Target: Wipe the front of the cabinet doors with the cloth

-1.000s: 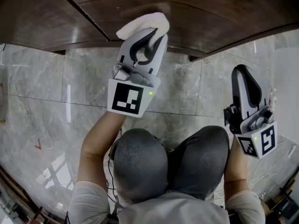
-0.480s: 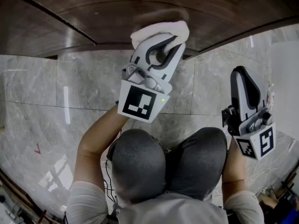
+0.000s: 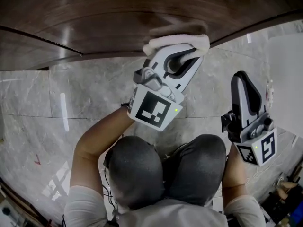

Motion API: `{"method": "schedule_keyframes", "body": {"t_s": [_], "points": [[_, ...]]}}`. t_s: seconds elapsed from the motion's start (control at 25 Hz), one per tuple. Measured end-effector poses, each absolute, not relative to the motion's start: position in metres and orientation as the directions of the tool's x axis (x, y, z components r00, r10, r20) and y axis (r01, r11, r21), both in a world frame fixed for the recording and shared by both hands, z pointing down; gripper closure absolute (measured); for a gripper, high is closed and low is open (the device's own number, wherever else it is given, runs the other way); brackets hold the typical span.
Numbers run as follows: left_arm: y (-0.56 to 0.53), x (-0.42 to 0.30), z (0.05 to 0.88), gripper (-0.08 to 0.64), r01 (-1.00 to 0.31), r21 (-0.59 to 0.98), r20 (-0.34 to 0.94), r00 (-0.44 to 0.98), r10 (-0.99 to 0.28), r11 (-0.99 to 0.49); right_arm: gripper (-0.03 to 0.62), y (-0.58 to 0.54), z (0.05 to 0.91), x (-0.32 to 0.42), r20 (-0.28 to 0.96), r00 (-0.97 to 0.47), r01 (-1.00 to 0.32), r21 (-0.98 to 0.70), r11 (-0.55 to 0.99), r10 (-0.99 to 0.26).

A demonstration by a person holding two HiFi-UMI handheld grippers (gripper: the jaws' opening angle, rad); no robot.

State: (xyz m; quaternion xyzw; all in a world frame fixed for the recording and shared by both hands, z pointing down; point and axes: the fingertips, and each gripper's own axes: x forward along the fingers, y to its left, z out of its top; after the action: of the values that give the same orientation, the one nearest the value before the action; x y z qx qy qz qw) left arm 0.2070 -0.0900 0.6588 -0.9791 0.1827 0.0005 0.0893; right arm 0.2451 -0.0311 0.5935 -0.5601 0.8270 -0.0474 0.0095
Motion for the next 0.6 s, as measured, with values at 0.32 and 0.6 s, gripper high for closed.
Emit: {"method": "schedule_keyframes", "body": {"t_s": [0.32, 0.6], "points": [[-0.078, 0.234, 0.645, 0.503, -0.258, -0.085, -0.055, 0.966, -0.254, -0.962, 0.537, -0.031, 0.597, 0.252, 0.088, -0.327, -0.943, -0.096, 0.319, -0.941], [-0.071, 0.222, 0.597, 0.503, -0.295, 0.011, 0.007, 0.955, -0.295, -0.955, 0.537, -0.029, 0.558, 0.237, 0.16, -0.346, -0.935, -0.134, 0.327, -0.924]]}}
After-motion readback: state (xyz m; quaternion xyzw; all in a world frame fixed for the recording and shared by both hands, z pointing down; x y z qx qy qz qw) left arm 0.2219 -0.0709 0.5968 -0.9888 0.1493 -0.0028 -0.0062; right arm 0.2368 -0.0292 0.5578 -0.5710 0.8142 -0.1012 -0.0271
